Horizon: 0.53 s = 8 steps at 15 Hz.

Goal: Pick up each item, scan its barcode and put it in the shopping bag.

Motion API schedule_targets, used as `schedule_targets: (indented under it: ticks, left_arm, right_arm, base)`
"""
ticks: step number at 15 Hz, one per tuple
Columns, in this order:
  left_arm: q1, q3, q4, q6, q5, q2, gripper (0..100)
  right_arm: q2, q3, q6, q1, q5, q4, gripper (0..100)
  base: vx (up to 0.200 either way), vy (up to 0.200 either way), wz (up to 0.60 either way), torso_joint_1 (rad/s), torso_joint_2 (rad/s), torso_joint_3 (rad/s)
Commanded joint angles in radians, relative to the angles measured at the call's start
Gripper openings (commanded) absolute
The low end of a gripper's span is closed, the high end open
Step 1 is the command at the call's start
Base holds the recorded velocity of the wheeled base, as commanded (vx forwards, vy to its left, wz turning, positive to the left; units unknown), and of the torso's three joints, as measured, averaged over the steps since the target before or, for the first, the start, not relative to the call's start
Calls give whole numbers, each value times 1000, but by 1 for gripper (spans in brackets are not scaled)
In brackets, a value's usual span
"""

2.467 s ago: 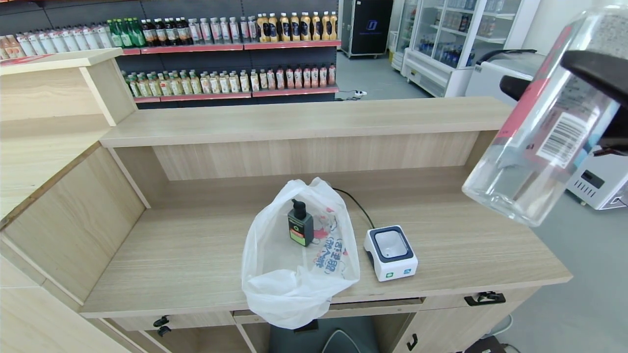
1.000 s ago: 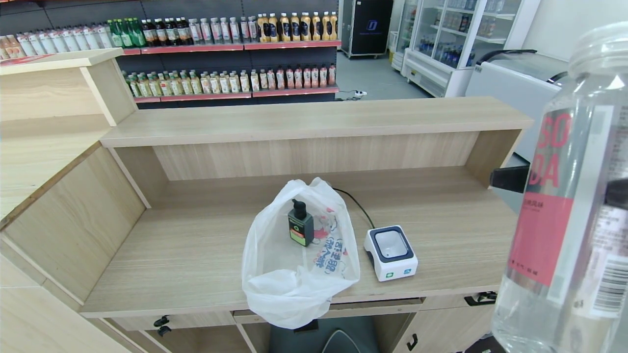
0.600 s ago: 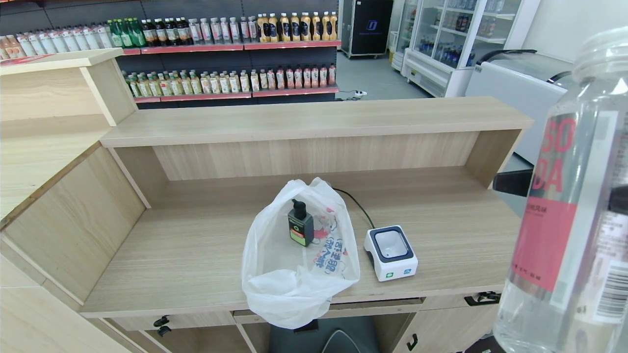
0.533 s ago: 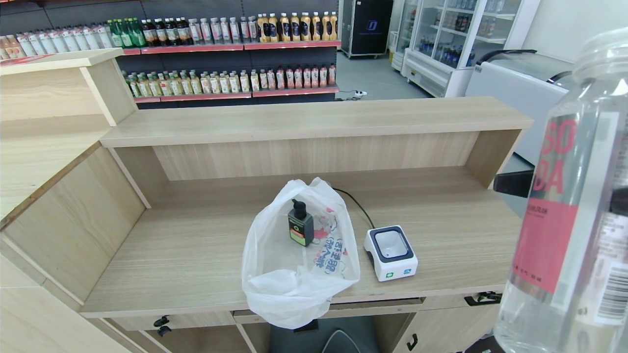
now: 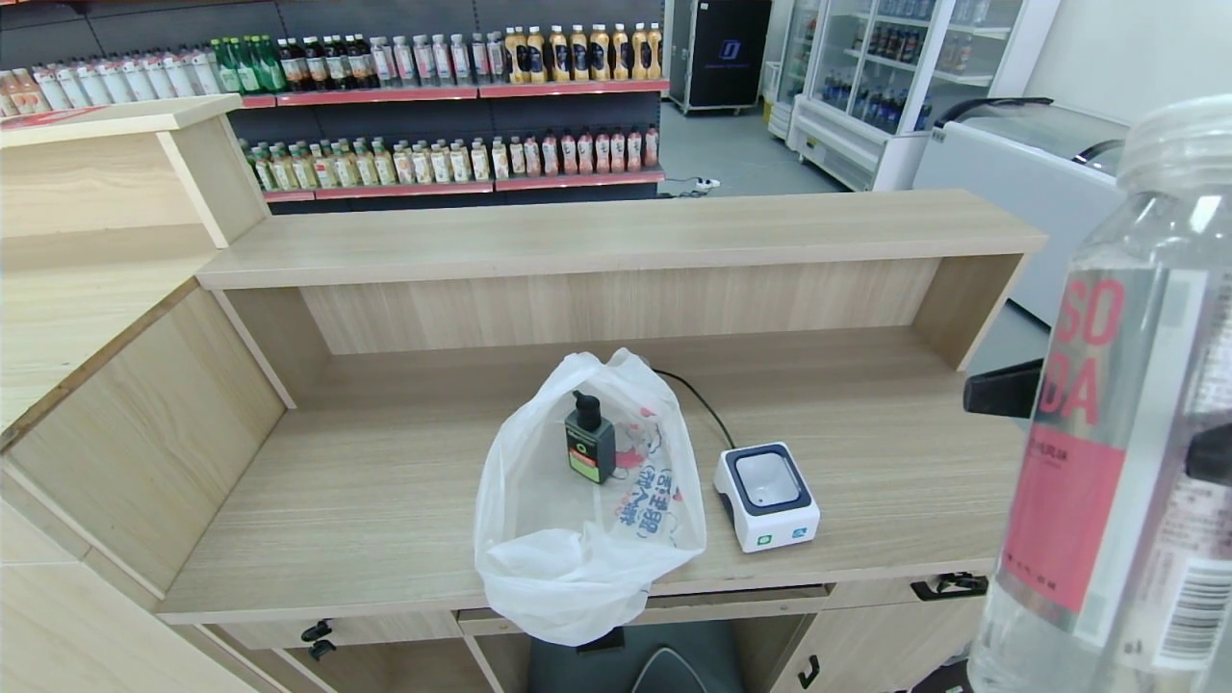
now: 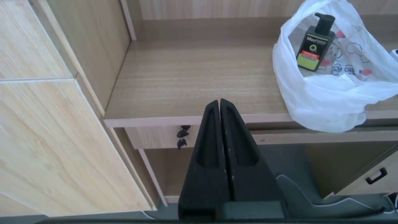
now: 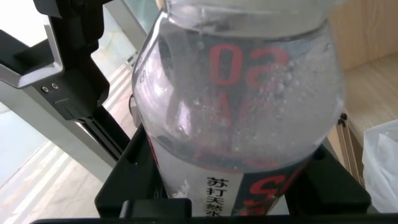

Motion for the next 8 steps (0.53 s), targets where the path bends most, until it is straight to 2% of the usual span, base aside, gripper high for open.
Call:
schedule_targets:
  ticks: [1, 7, 8]
  left_arm:
    - [1, 0, 0, 0, 0, 0, 0]
    - [1, 0, 0, 0, 0, 0, 0]
    - [1, 0, 0, 0, 0, 0, 0]
  right_arm:
    - [5, -3, -2, -5, 3, 4, 0]
    - [-4, -8, -16, -46, 5, 21, 0]
    - [-1, -37, -22, -94, -3, 33, 0]
  base:
    - [0, 0, 0, 0, 0, 0]
    - [0, 0, 0, 0, 0, 0]
    - [0, 0, 0, 0, 0, 0]
